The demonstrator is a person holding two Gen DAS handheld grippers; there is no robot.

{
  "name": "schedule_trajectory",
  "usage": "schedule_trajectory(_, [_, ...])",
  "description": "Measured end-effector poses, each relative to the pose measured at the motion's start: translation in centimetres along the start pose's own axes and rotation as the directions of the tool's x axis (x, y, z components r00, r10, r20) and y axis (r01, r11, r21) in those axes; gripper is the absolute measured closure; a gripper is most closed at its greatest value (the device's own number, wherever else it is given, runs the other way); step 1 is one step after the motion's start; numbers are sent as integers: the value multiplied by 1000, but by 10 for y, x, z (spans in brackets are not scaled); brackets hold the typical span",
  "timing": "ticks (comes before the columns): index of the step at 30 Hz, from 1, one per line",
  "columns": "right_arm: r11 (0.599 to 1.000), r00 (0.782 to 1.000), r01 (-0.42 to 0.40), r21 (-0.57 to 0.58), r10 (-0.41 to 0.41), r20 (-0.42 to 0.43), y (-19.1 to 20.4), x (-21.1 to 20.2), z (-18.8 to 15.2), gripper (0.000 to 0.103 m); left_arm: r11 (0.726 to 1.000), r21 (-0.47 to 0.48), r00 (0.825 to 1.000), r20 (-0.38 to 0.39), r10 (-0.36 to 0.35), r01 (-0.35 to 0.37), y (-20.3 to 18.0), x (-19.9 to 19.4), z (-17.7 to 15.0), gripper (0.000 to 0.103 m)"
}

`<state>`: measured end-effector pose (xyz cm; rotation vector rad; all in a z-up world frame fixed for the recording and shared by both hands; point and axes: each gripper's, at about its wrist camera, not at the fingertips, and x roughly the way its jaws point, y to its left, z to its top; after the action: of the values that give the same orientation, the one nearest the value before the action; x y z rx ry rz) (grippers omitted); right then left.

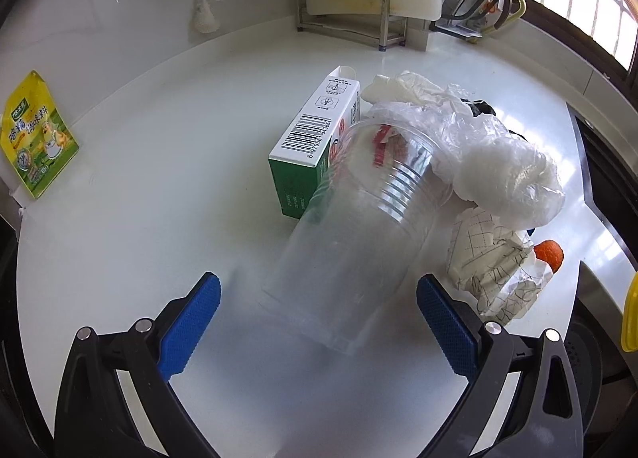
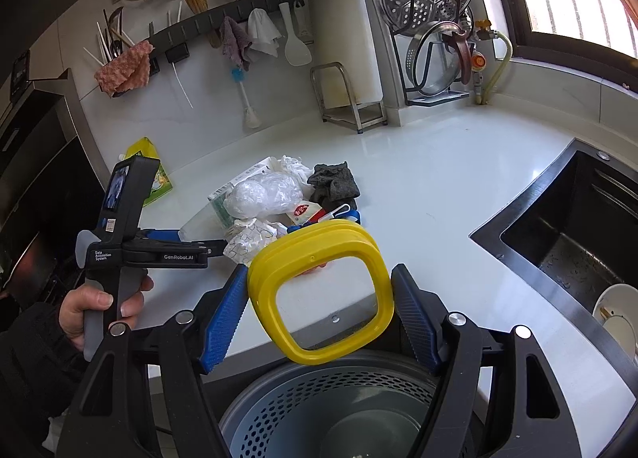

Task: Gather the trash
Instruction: 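Grasp the clear plastic cup with the left tool while the right tool holds the yellow lid, then carry both items over the bin, right tool drops lid while left tool drops cup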

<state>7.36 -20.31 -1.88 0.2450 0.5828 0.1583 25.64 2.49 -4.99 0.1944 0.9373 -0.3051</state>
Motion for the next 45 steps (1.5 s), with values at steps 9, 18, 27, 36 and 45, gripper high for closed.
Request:
schedule_trajectory(9, [1000, 1000, -4, 16, 4, 0, -3, -4, -5, 33, 997, -23, 998, -5, -70, 70, -1, 7, 6, 30])
schedule_trajectory(18, [1000, 1000, -8, 30, 9, -14, -4, -9, -16, 33, 992, -116, 998, 54, -40, 46, 4, -17, -9, 38])
schedule_trajectory(27, [999, 1000, 12, 40, -11, -27, -12, -31, -36, 33, 978, -201, 987, 137, 80, -52, -4, -78, -56, 38])
schedule_trajectory(36, [998, 997, 37, 46, -34, -67, -26, -64, -70, 33, 978, -193, 979, 167, 113, -80, -55, -128, -118, 38])
schedule_trajectory(45, [998, 992, 50, 35, -45, -122, -37, -86, -108, 33, 989, -144, 986, 163, 41, -18, -118, -143, -159, 43])
